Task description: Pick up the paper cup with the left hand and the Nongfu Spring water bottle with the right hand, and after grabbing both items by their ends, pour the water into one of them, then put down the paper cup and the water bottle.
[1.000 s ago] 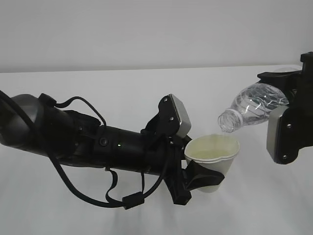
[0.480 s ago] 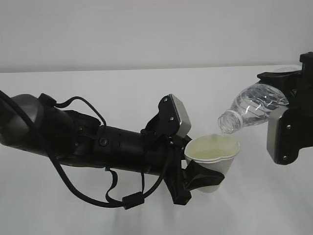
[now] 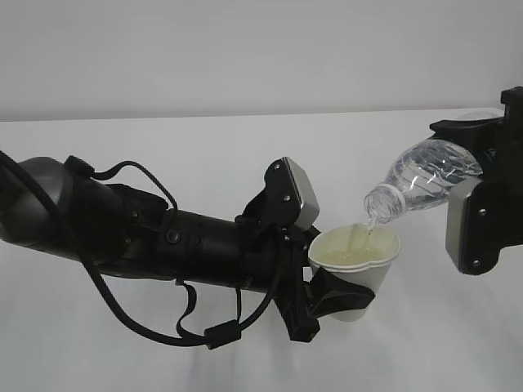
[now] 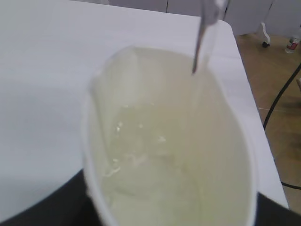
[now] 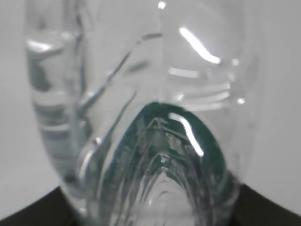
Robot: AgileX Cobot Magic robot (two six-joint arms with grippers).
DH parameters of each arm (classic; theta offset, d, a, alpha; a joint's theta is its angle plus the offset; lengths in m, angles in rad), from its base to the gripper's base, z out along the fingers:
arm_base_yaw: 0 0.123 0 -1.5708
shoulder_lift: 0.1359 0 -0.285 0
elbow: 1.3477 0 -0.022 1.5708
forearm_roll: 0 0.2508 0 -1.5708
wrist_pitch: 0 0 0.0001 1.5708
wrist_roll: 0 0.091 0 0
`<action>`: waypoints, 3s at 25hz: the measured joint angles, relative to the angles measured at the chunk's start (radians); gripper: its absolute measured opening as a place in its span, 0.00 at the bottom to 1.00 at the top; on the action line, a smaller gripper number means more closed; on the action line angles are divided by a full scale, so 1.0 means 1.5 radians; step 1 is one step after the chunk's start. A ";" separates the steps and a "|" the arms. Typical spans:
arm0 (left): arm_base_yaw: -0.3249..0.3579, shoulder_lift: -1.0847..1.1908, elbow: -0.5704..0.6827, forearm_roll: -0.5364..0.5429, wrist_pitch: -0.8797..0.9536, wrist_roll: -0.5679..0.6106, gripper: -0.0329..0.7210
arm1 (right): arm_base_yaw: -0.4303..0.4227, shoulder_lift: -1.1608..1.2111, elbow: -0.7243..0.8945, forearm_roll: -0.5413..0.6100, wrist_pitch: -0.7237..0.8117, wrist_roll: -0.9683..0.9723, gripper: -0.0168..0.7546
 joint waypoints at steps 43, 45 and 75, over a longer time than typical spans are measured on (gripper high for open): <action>0.000 0.000 0.000 0.000 0.001 0.000 0.56 | 0.000 0.000 0.000 0.000 0.000 -0.005 0.52; 0.000 0.000 0.000 0.000 0.001 0.000 0.56 | 0.000 0.000 0.000 0.000 0.000 -0.005 0.52; 0.000 0.000 0.000 0.000 0.001 0.000 0.56 | 0.000 0.000 0.000 0.013 0.000 -0.006 0.52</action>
